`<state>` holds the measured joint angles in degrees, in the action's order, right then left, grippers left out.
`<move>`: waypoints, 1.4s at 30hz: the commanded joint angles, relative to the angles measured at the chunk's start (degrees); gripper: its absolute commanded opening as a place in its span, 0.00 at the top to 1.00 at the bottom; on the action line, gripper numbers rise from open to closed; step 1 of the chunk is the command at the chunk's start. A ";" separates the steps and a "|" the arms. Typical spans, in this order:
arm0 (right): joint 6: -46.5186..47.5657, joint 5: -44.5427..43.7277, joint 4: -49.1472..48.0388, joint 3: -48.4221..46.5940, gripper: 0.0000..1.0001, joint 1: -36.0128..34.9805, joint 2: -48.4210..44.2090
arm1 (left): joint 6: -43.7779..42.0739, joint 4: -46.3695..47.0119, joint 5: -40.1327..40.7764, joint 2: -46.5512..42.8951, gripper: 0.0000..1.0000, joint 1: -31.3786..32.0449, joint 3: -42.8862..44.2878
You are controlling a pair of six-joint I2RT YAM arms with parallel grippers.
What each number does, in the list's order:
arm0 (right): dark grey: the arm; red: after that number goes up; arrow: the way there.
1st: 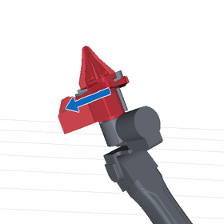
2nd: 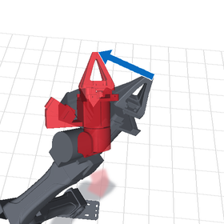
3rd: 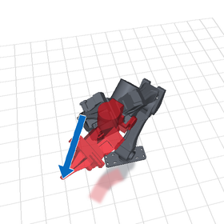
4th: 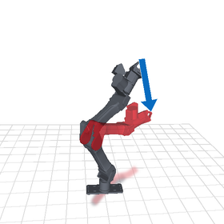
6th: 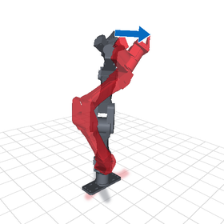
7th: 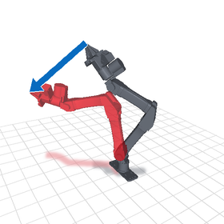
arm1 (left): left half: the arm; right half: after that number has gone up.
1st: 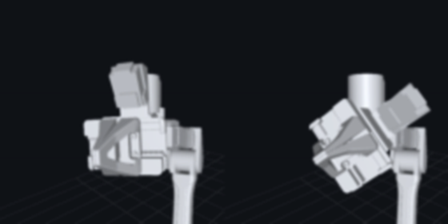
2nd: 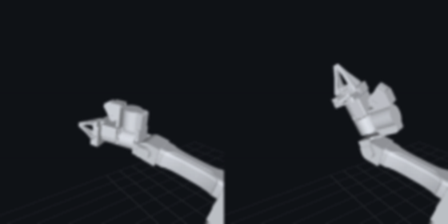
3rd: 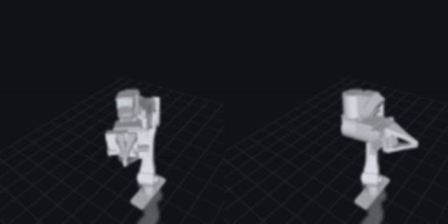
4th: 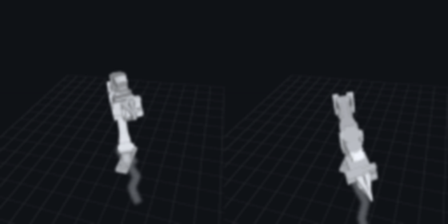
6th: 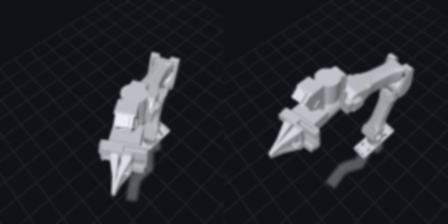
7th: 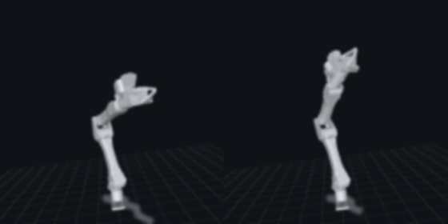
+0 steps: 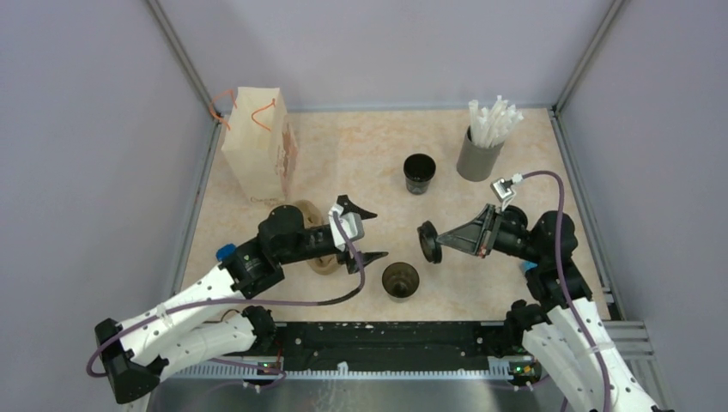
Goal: Pack the takeout coffee
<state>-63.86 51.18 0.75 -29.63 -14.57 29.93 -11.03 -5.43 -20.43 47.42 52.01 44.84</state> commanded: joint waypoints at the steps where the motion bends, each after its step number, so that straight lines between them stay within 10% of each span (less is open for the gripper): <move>1: -2.96 2.50 -4.53 -0.23 1.00 -2.91 -0.14 | -16.57 11.75 -9.46 -1.38 0.16 0.37 -3.90; 7: -5.71 1.30 -9.15 1.31 1.00 -6.59 0.36 | -19.62 19.71 -13.02 -0.92 0.14 0.64 -6.70; 13: -1.46 -4.52 -6.35 -1.22 1.00 -6.88 -0.41 | 15.62 16.76 1.00 2.05 0.02 0.64 -2.19; 21: -1.80 -7.99 -13.92 -0.75 1.00 -7.01 2.24 | 34.74 15.91 -1.35 5.41 0.01 0.64 -0.92; 42: -5.03 -10.75 -19.02 1.01 1.00 -7.14 3.11 | 44.02 36.89 2.53 11.01 0.01 0.64 -5.98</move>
<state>-68.66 41.15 -16.10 -28.47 -21.26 33.50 33.01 23.59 -20.01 59.46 52.60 39.18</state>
